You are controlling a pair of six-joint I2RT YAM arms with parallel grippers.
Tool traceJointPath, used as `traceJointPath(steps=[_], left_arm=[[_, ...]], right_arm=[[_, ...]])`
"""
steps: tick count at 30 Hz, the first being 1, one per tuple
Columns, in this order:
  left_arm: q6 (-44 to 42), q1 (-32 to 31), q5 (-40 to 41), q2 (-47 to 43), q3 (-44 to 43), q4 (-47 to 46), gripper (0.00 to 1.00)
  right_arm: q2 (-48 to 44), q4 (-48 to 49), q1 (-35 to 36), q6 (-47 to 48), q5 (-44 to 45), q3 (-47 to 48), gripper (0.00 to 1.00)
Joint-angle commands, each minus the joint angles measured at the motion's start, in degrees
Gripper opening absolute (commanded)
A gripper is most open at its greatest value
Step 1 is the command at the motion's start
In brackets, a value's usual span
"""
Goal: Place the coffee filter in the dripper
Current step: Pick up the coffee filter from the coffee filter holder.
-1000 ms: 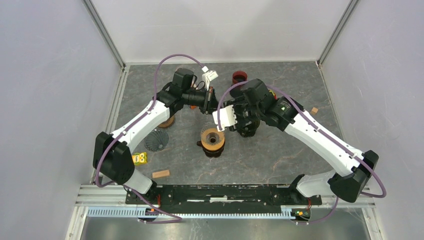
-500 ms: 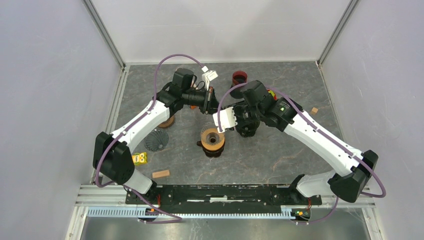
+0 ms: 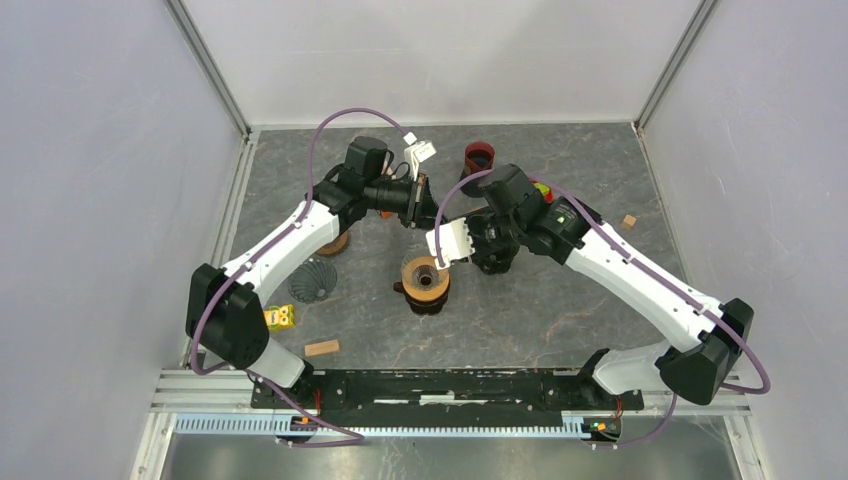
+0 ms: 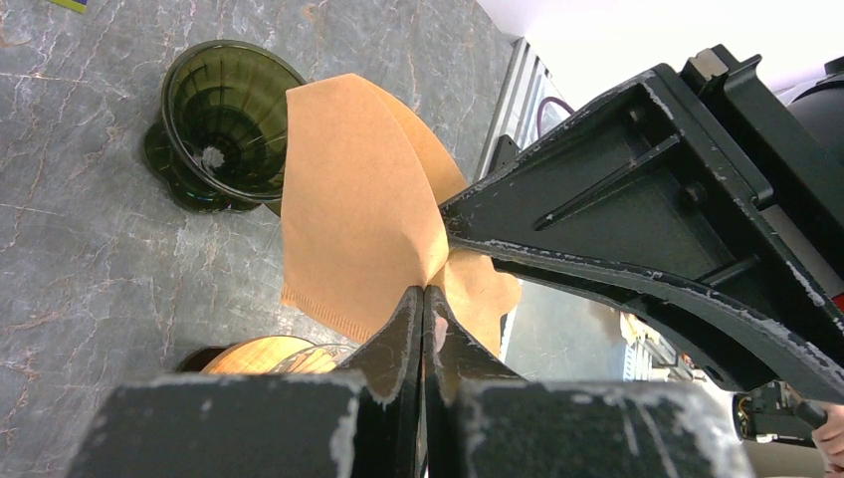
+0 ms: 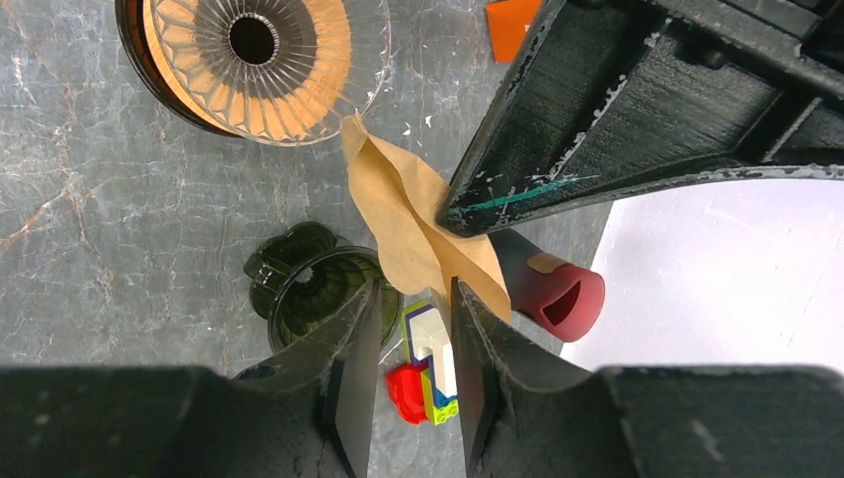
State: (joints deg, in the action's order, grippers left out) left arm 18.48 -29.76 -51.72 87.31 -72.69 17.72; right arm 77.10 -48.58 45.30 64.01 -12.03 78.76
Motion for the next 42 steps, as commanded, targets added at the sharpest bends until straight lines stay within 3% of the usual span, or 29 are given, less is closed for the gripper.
traceJointPath(steps=[1,13,26,35,42], left_arm=[[-2.7,-0.3,-2.4,-1.2,0.2,-0.7,0.02],[-2.9,-0.1,-0.8,-1.0,0.1,-2.7,0.02],[1.3,0.8,4.6,0.3,-1.2,-7.7,0.02],[1.4,1.7,3.5,0.4,-0.6,-8.5,0.02],[2.6,1.3,3.5,1.0,-1.5,-9.5,0.24]], right_arm=[[0.8,0.5,0.0,1.9,-2.2,0.0,0.36],[1.4,-0.6,-0.1,2.2,-0.7,-0.5,0.00],[0.4,-0.9,0.0,2.1,-1.0,-2.1,0.00],[1.1,-1.4,0.0,1.9,0.5,-1.6,0.00],[2.8,-1.4,-0.1,0.8,1.0,0.1,0.00]])
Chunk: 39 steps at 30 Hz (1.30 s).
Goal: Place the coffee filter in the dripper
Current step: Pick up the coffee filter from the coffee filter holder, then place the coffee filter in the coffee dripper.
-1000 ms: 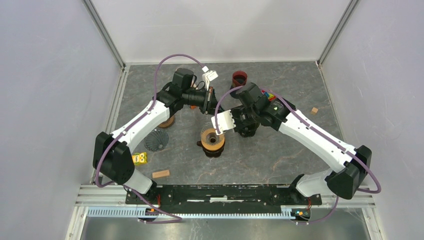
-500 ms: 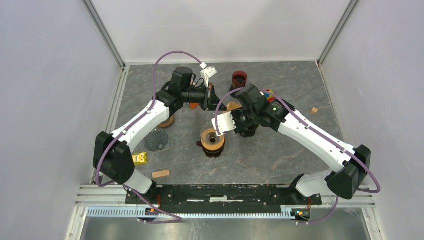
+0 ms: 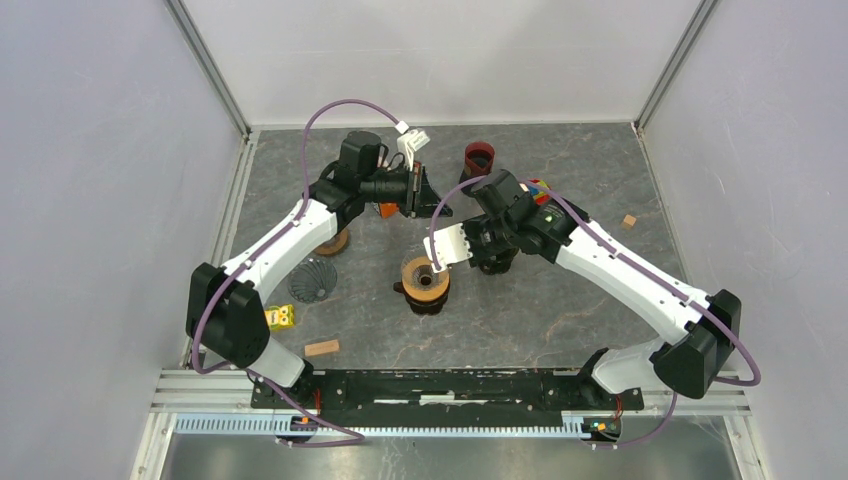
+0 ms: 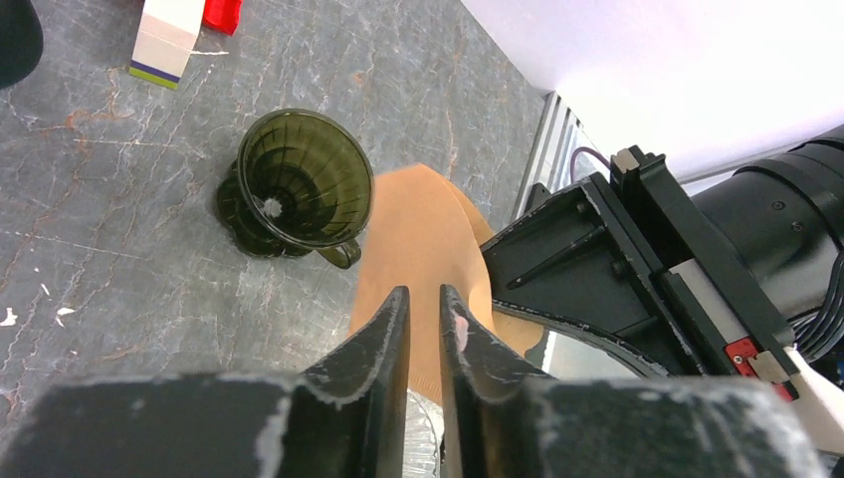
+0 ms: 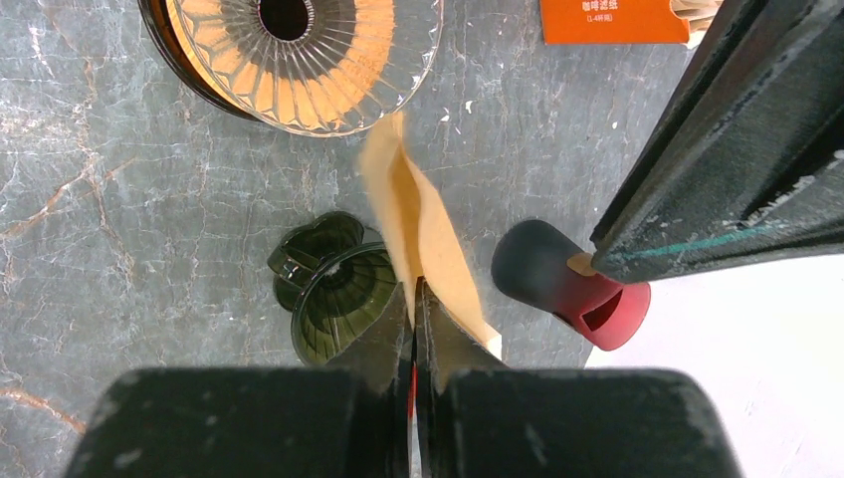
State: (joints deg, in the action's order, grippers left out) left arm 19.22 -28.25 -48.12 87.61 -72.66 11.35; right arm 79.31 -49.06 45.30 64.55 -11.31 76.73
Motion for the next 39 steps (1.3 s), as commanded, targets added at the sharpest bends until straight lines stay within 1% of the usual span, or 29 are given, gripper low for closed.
traceJointPath(steps=[1,5,10,17,27,39], left_arm=[[2.0,-0.3,0.1,0.7,-1.8,-3.1,0.28],[1.5,-1.0,1.3,1.4,-2.9,-1.9,0.34],[-3.1,-2.7,2.5,2.3,-4.3,2.6,0.43],[-5.7,-2.9,-0.2,2.4,-3.9,4.8,0.47],[-5.1,-3.0,-6.6,1.6,-1.7,3.9,0.50],[-5.9,-4.0,-5.1,3.1,-1.1,3.8,0.44]], right_arm=[[0.7,-0.9,0.0,0.1,0.4,2.4,0.00],[1.4,-1.1,0.0,0.0,0.3,3.1,0.00],[1.8,-1.5,0.0,-0.1,0.3,3.9,0.00],[1.5,-0.8,-0.1,-0.2,1.4,2.9,0.00],[1.3,0.1,-1.1,-0.6,1.4,2.5,0.00],[0.9,2.0,-1.8,-0.9,-0.2,1.5,0.00]])
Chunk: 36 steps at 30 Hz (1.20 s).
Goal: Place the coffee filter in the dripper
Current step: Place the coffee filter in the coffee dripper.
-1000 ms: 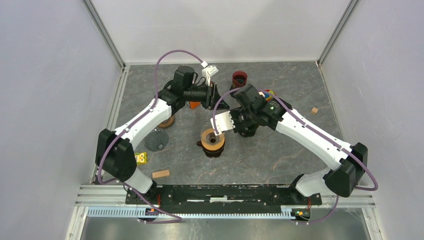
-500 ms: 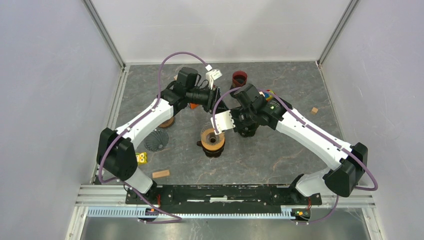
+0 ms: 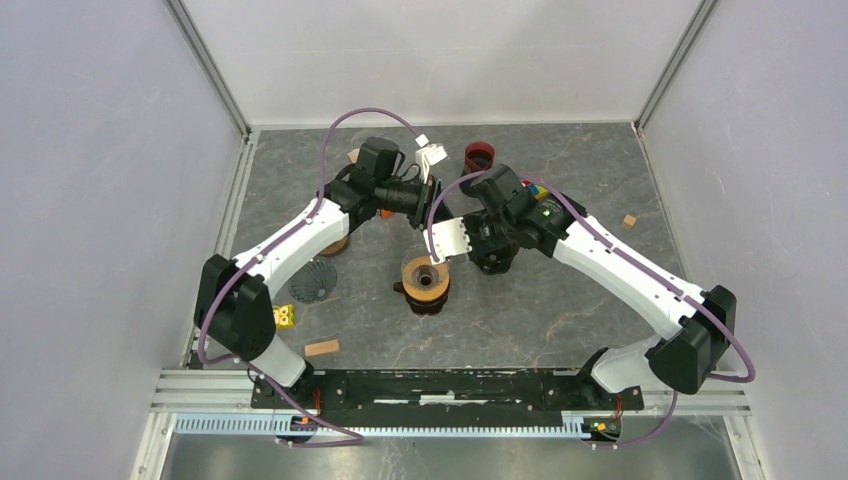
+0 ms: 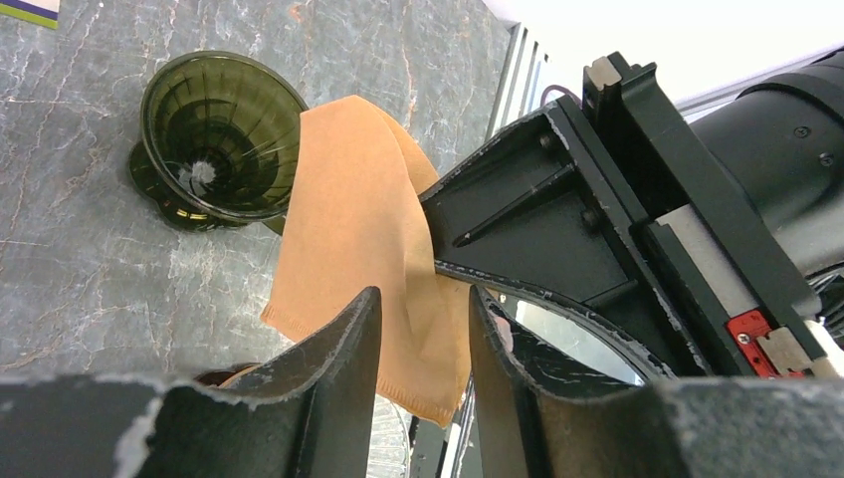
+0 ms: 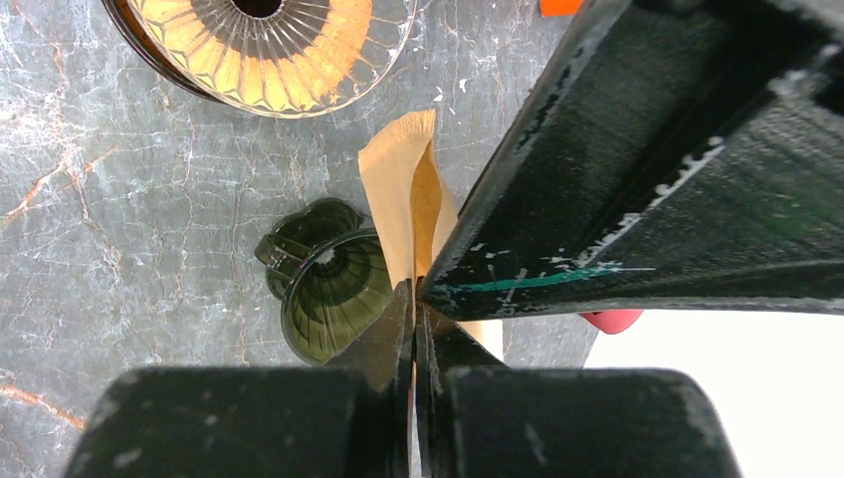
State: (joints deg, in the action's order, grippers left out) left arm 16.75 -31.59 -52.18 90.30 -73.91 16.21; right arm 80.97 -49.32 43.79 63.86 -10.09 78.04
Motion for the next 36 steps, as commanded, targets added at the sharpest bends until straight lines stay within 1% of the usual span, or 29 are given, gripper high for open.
traceJointPath(steps=[1,4,9,14,25,36], left_arm=[[-3.3,-0.7,-1.0,0.6,0.2,-1.4,0.42],[-2.1,-0.8,-1.2,0.9,0.6,-2.7,0.37],[-0.9,-0.8,-1.3,1.2,1.1,-4.2,0.24],[1.6,-0.8,-1.7,1.8,1.4,-6.8,0.03],[1.5,0.6,0.9,1.2,0.6,-7.0,0.02],[0.9,1.9,2.1,0.3,0.7,-7.3,0.02]], right_arm=[[-0.8,2.4,-0.4,-0.2,-1.6,0.0,0.00],[-1.0,2.7,-0.4,-0.3,-2.0,-0.1,0.00],[-1.3,3.1,-0.6,-0.1,-2.1,-0.4,0.00],[-1.5,3.4,-0.7,-0.1,-2.3,-1.3,0.00],[-1.9,-0.1,-0.9,2.2,-1.9,-2.1,0.00],[-0.4,-4.6,-0.8,3.6,-2.5,-0.3,0.00]])
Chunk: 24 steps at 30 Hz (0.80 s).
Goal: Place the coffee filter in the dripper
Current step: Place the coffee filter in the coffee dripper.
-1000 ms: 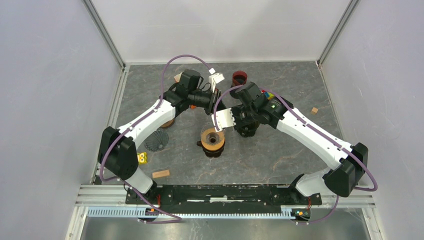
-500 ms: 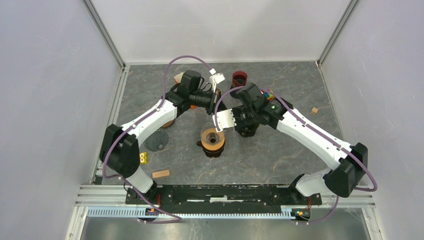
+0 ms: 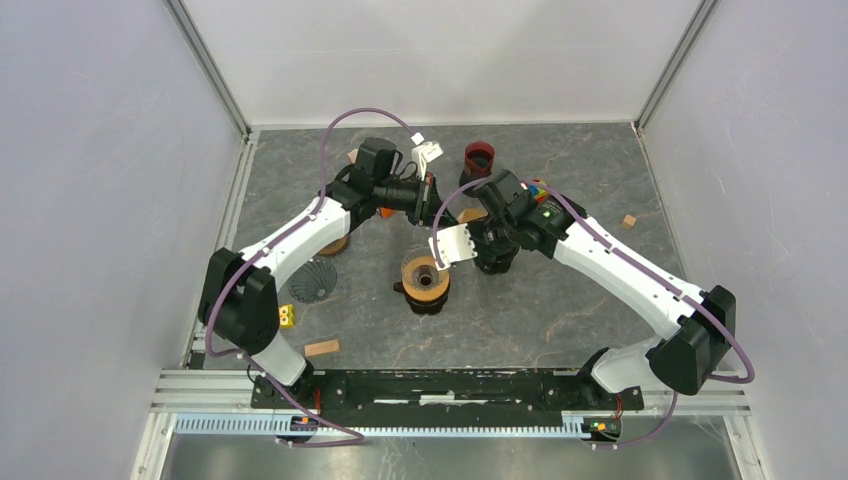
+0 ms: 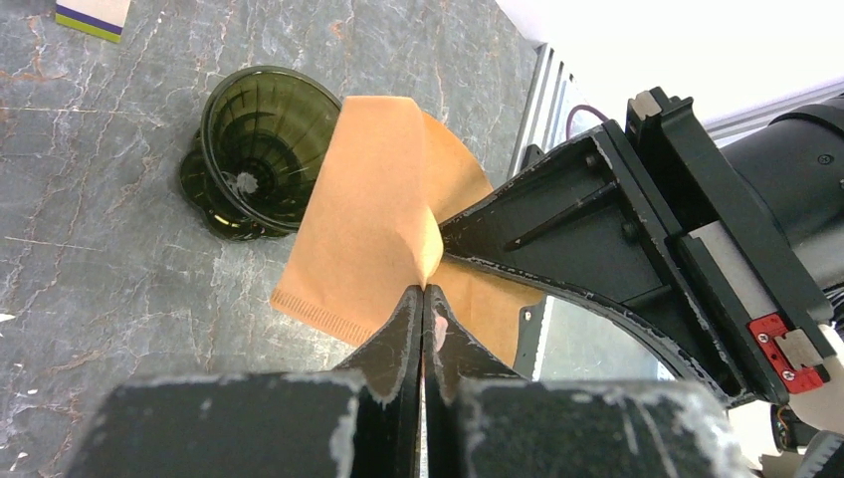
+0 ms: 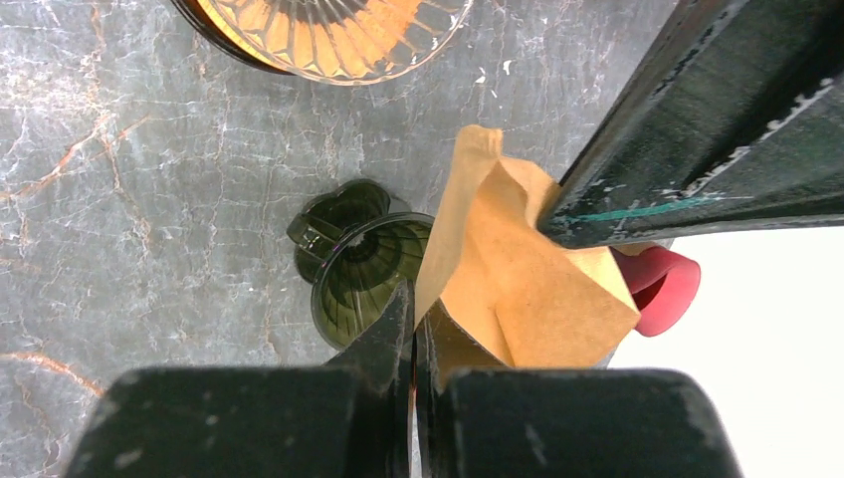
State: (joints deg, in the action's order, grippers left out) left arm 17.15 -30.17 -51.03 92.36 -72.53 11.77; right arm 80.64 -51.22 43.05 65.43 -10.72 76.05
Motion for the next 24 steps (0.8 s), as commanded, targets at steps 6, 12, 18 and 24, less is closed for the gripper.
traceJointPath(steps=[6,12,18,24], left_arm=[[1.6,0.9,1.5,-2.1,-0.6,-4.2,0.02],[4.1,2.1,0.5,-3.1,-1.1,-4.5,0.02],[4.1,2.5,-2.2,-5.7,-2.3,0.2,0.02],[-1.2,2.7,-1.2,-9.2,-3.5,10.0,0.02]], right_arm=[[0.0,-3.2,0.0,1.8,-2.2,1.8,0.01],[0.1,-4.4,0.0,1.5,-3.1,4.6,0.01],[0.8,-7.7,0.9,1.4,-6.5,10.9,0.00],[0.9,-9.1,2.7,1.9,-8.8,13.3,0.00]])
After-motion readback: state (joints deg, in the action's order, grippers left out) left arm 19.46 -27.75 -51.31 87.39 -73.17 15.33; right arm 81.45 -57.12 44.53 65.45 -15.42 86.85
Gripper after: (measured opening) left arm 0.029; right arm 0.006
